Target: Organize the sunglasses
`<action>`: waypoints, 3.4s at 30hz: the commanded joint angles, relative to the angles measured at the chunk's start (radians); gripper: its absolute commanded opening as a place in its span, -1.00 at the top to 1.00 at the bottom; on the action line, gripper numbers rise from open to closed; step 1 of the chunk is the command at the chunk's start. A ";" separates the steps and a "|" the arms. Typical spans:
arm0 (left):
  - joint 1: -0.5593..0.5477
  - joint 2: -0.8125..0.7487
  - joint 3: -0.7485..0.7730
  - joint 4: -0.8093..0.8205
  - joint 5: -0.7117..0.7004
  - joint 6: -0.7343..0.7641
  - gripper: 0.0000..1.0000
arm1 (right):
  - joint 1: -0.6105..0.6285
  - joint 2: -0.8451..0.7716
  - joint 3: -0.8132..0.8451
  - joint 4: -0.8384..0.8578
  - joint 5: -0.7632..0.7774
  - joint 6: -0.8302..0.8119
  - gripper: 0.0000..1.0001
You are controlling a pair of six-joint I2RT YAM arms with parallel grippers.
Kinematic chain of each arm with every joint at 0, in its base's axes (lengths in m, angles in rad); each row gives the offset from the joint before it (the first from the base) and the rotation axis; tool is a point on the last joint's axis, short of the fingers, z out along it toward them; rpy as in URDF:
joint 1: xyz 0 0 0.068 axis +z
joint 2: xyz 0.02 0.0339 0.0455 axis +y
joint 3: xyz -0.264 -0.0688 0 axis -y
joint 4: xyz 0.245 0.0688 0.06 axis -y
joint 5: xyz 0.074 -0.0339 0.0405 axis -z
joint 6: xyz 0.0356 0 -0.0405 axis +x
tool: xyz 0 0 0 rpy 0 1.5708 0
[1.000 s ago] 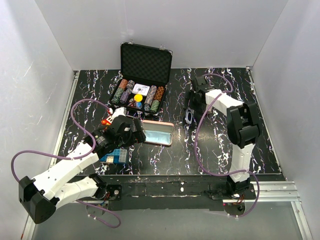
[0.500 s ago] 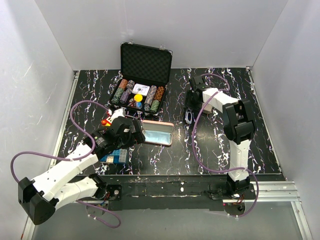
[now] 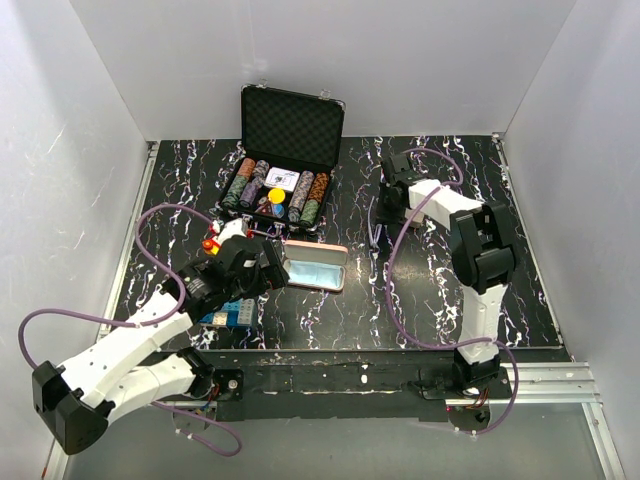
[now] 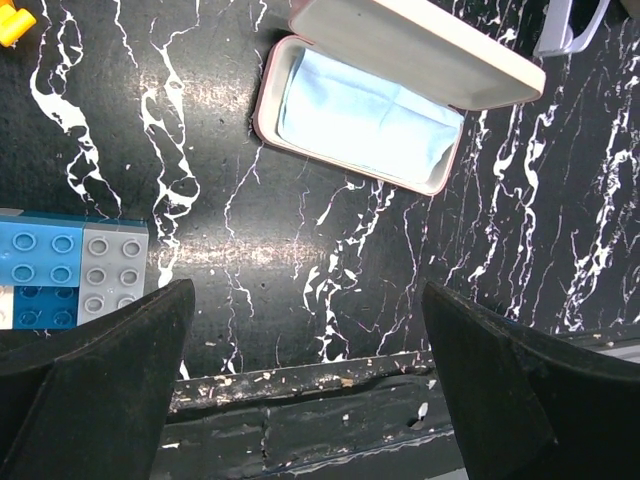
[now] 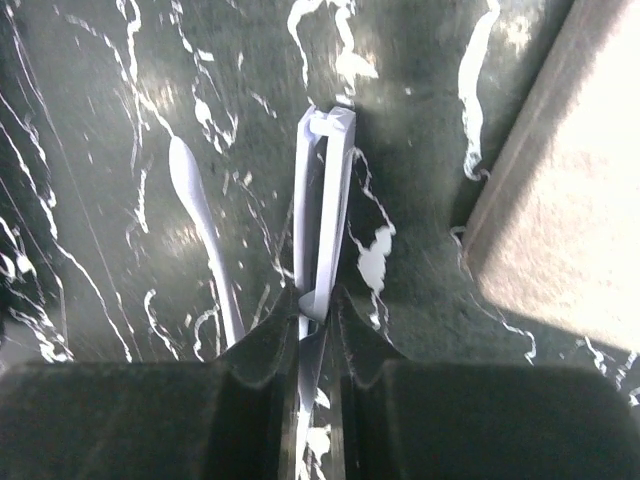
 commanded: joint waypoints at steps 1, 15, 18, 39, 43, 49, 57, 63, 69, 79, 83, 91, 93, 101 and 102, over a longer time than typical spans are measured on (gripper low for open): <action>0.004 -0.046 -0.004 0.004 0.024 -0.008 -0.96 | 0.016 -0.129 -0.062 0.041 0.021 -0.090 0.83; 0.004 0.066 0.017 0.443 0.499 0.072 -0.96 | 0.169 -0.657 -0.440 0.146 -0.341 -0.210 0.94; 0.005 0.136 0.049 0.472 0.512 0.064 -0.92 | 0.250 -0.734 -0.487 0.133 -0.402 -0.215 0.94; 0.005 0.157 0.008 0.556 0.490 -0.028 0.16 | 0.465 -0.867 -0.515 0.052 -0.393 -0.216 0.95; 0.005 0.173 0.013 0.547 0.501 -0.017 0.25 | 0.478 -0.876 -0.501 0.040 -0.376 -0.219 0.95; 0.005 0.183 0.014 0.533 0.519 -0.008 0.25 | 0.476 -0.883 -0.477 0.018 -0.329 -0.203 0.95; 0.004 0.201 0.014 0.570 0.555 -0.014 0.82 | 0.479 -0.869 -0.457 0.004 -0.301 -0.178 0.93; 0.004 0.216 0.013 0.593 0.549 0.014 1.00 | 0.485 -0.864 -0.438 0.003 -0.294 -0.146 0.68; 0.004 0.152 -0.021 0.702 0.499 0.098 1.00 | 0.484 -0.901 -0.411 -0.042 -0.319 -0.036 0.08; 0.002 0.085 -0.104 0.949 0.550 0.075 1.00 | 0.478 -1.040 -0.402 -0.097 -0.291 0.095 -0.43; 0.004 0.046 -0.162 1.076 0.600 0.092 1.00 | 0.472 -1.122 -0.415 -0.054 -0.277 0.107 -0.71; 0.002 -0.073 -0.248 1.345 0.732 0.179 1.00 | 0.438 -1.243 -0.424 -0.023 -0.471 0.112 -0.87; 0.002 -0.098 -0.238 1.366 0.762 0.193 1.00 | 0.435 -1.255 -0.435 -0.008 -0.520 0.116 -0.87; 0.004 -0.156 -0.187 1.354 0.803 0.248 1.00 | 0.422 -1.242 -0.518 0.292 -0.759 0.194 -0.78; 0.002 -0.156 -0.187 1.360 0.805 0.250 1.00 | 0.424 -1.225 -0.520 0.346 -0.798 0.204 -0.74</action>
